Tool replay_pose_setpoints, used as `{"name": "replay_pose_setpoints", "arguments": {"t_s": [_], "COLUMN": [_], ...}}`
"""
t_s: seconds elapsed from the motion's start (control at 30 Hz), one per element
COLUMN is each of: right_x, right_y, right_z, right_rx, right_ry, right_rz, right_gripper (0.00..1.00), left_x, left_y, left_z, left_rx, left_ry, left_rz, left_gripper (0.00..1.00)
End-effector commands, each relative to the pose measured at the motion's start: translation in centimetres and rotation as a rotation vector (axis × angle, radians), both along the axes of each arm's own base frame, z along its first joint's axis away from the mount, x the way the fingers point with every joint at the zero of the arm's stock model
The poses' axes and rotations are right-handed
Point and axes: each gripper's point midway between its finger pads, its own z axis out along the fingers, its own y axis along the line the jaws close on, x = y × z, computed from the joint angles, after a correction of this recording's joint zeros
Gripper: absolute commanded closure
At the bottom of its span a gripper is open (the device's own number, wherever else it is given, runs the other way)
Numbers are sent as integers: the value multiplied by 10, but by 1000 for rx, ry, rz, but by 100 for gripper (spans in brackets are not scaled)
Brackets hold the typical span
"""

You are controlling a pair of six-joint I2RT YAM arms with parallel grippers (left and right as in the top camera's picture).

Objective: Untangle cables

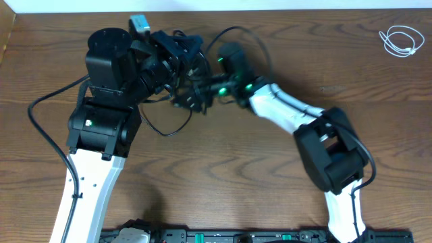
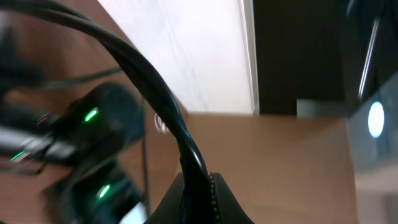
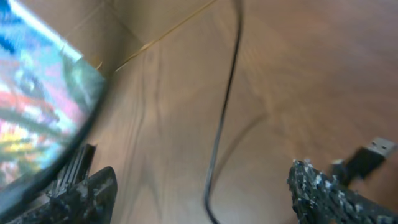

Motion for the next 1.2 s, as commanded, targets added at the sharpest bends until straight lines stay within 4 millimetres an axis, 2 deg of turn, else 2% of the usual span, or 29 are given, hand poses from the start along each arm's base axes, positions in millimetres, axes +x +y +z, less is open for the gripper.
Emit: {"name": "replay_pose_setpoints", "arguments": {"t_s": [0.0, 0.07, 0.17, 0.23, 0.27, 0.43, 0.6, 0.73, 0.83, 0.87, 0.9, 0.97, 1.07, 1.17], "right_x": [11, 16, 25, 31, 34, 54, 84, 100, 100, 99, 95, 89, 79, 67], "right_y": [-29, -42, -60, -74, -80, -120, -170, -230, -282, -301, -329, -365, -409, -443], "right_z": [16, 20, 23, 26, 27, 29, 10, -16, -18, -14, -3, 18, 52, 81], "right_rx": [57, 78, 97, 110, 116, 137, 78, -109, -288, -346, -426, -499, -521, -486], "right_ry": [74, 87, 131, 165, 181, 245, 344, 400, 390, 379, 359, 320, 275, 257], "right_rz": [16, 24, 15, 7, 2, -53, -245, -509, -709, -780, -893, -1029, -1184, -1286], "right_gripper": [26, 36, 75, 97, 99, 99, 99, 99, 99, 99, 99, 99, 99, 99], "left_x": [-22, -28, -37, -45, -47, -55, -44, -36, -31, -29, -27, -26, -24, -22], "left_y": [-18, -23, -27, -28, -28, -17, 9, 29, 41, 45, 51, 57, 63, 68], "left_z": [13, 14, 16, 17, 18, 17, -3, -22, -42, -50, -63, -77, -86, -91], "left_rx": [10, 3, 10, 11, 10, 43, 138, 167, 216, 239, 271, 304, 350, 396], "left_ry": [-79, -89, -131, -165, -182, -296, -325, -264, -209, -178, -120, -53, -29, -30], "left_rz": [-181, -238, -332, -403, -435, -554, -515, -467, -434, -417, -389, -354, -334, -321], "left_gripper": [92, 93, 93, 92, 92, 93, 92, 93, 92, 93, 93, 93, 93, 93]}}
